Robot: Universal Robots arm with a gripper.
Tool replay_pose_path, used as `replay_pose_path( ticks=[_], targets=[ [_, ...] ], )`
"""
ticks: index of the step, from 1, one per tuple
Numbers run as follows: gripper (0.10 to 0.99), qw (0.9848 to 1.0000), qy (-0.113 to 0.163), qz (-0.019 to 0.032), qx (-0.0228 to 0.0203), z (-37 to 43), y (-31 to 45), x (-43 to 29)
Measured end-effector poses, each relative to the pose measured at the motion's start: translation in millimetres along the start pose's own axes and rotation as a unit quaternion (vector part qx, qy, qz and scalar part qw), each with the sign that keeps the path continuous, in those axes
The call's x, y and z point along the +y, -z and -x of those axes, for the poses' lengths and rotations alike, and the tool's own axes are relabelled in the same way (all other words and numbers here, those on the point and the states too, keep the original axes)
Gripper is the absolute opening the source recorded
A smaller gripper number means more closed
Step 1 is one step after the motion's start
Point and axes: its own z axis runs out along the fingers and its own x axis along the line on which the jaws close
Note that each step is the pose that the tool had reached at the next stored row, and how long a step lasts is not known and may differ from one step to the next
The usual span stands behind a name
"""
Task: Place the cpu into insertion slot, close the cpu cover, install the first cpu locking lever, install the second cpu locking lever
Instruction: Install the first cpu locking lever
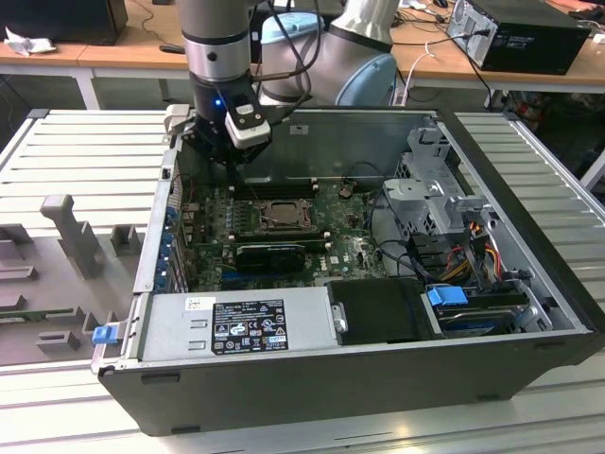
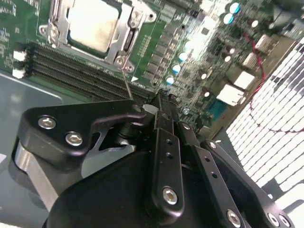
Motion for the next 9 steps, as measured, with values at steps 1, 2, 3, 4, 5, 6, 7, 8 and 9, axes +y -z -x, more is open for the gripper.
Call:
replay_pose_path(
  ticks=[1, 2, 3, 4, 5, 6, 7, 8, 9],
  targets=[
    [0.106, 1.0, 0.001, -0.0001, 0.0001, -0.3, -0.4, 2.3],
    [0.106, 1.0, 0.002, -0.0003, 0.0002, -0.5, -0.7, 4.5],
    [0.106, 1.0, 0.003, -0.0004, 0.0002, -0.7, -1.1, 7.1],
    [0.106, 1.0, 0.004, -0.0008, 0.0003, -0.7, -1.5, 8.6],
    [0.106, 1.0, 0.005, -0.0018, 0.0003, -0.2, -1.8, 10.2],
    [0.106, 1.0, 0.005, -0.0027, 0.0002, 0.5, -2.0, 11.2],
    [0.106, 1.0, 0.006, -0.0035, 0.0001, 2.0, -2.2, 11.9],
    [0.106, 1.0, 0.006, -0.0039, 0.0001, 4.2, -2.4, 12.5],
    [0.106, 1.0, 0.006, -0.004, 0.0003, 9.6, -2.6, 13.2]
  ],
)
